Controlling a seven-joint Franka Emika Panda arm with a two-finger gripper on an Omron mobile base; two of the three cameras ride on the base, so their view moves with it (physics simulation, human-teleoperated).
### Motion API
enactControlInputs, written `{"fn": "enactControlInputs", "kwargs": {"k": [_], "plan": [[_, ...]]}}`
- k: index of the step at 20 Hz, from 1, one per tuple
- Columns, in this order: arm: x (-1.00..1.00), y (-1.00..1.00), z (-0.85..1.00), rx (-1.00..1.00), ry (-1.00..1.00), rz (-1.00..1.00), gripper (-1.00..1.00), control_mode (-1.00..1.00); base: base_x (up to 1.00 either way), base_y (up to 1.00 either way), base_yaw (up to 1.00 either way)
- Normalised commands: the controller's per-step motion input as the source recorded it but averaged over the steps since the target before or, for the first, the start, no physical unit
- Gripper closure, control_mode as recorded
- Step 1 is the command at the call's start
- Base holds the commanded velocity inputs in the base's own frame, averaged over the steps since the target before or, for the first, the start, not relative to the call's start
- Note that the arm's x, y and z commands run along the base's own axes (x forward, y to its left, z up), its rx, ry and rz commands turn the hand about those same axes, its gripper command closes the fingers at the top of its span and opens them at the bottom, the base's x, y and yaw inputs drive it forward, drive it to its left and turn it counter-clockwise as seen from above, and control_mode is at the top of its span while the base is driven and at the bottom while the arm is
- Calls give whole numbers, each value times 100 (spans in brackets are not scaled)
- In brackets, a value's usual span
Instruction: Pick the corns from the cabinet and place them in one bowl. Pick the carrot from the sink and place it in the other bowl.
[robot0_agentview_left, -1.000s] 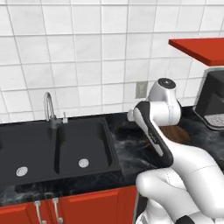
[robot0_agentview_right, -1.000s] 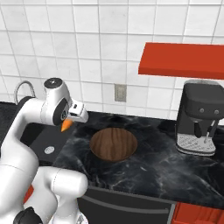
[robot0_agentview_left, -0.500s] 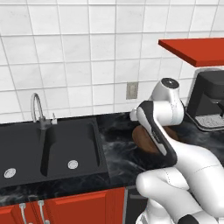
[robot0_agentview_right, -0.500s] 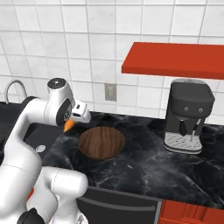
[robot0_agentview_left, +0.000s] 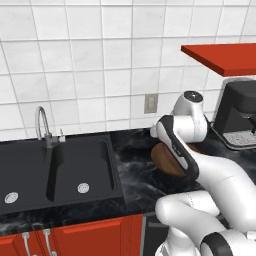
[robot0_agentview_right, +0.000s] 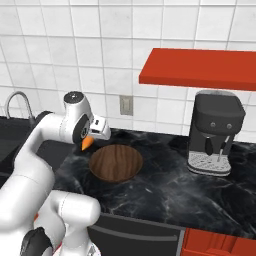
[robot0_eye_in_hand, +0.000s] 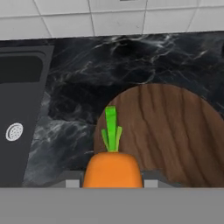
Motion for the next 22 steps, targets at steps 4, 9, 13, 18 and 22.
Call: {"fn": "enactControlInputs", "kwargs": {"k": [4,9,13,18,22], "plan": [[9,-39,-35,-9,0,0,100,-100,0,0,0],[-7,-11,-19,-2,-2,0,100,-100,0,0,0],[0,-4,-44,0,-16,0,100,-100,0,0,0],[0,-5,-40,0,-8,0,100,-100,0,0,0],[0,-6,-2,0,0,0,100,-100,0,0,0]]}}
